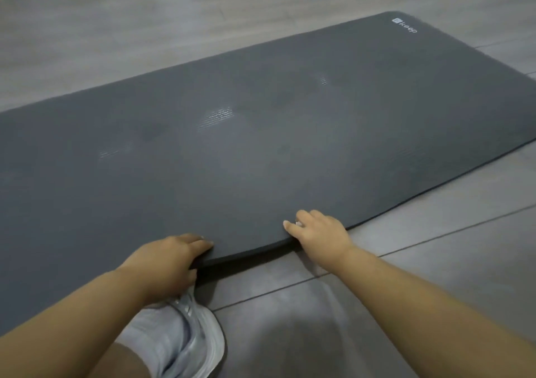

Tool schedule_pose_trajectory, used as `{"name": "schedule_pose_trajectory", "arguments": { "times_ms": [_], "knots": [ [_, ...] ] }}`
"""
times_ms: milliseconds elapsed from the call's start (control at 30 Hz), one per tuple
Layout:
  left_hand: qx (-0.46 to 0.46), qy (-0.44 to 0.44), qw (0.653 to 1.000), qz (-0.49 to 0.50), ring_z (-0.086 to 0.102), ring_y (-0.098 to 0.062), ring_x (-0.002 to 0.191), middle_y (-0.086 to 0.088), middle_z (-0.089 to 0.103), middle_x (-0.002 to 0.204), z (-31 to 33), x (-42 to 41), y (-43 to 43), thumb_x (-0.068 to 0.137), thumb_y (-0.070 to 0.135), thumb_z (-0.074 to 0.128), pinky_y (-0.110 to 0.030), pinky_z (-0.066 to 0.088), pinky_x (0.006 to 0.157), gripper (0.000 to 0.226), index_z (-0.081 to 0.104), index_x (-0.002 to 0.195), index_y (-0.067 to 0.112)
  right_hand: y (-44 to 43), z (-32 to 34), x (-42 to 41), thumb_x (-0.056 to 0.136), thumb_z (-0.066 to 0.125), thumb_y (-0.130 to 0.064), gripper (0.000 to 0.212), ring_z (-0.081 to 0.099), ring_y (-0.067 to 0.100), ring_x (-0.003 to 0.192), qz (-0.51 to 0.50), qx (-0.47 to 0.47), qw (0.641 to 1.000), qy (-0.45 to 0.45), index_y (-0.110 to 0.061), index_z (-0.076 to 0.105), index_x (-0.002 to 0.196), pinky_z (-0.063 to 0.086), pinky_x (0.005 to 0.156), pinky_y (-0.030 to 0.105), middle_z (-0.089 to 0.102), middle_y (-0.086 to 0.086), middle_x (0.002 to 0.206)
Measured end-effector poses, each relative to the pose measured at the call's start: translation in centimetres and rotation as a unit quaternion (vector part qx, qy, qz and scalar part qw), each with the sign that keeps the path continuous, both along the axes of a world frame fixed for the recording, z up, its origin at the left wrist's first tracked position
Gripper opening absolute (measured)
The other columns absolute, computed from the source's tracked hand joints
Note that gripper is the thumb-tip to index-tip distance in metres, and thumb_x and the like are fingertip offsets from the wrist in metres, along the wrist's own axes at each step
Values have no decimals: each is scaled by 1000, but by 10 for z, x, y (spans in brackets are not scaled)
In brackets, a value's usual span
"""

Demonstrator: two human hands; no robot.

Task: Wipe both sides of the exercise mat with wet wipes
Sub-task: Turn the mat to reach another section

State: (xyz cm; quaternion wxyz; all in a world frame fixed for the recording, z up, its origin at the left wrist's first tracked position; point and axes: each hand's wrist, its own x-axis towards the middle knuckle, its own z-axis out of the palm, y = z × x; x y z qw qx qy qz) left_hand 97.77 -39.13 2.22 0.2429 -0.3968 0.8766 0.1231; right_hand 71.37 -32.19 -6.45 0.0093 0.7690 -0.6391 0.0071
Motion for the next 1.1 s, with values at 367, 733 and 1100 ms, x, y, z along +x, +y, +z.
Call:
{"name": "schedule_pose_trajectory", "arguments": {
  "times_ms": [367,733,1100],
  "knots": [
    [-62,79,995,-6,49,-14,120,6,52,134,15,-61,14,95,37,42,-26,41,97,41,48,134,26,18,46,-101,92,51,-18,59,47,33,114,-232,88,969,0,-23,27,145,46,88,37,39,10,135],
    [95,39,995,19,38,-1,129,22,39,142,31,-28,20,49,96,18,-20,29,108,109,44,136,38,20,31,-60,78,46,-15,31,61,27,68,-59,-65,996,-3,-18,73,93,48,50,27,70,2,93],
    [84,-20,996,6,43,-9,127,13,46,139,9,-24,12,88,53,53,-24,33,106,50,47,134,34,67,32,17,54,83,-29,85,65,25,79,78,71,993,-57,-22,51,132,51,59,28,59,8,116]
  ]
}}
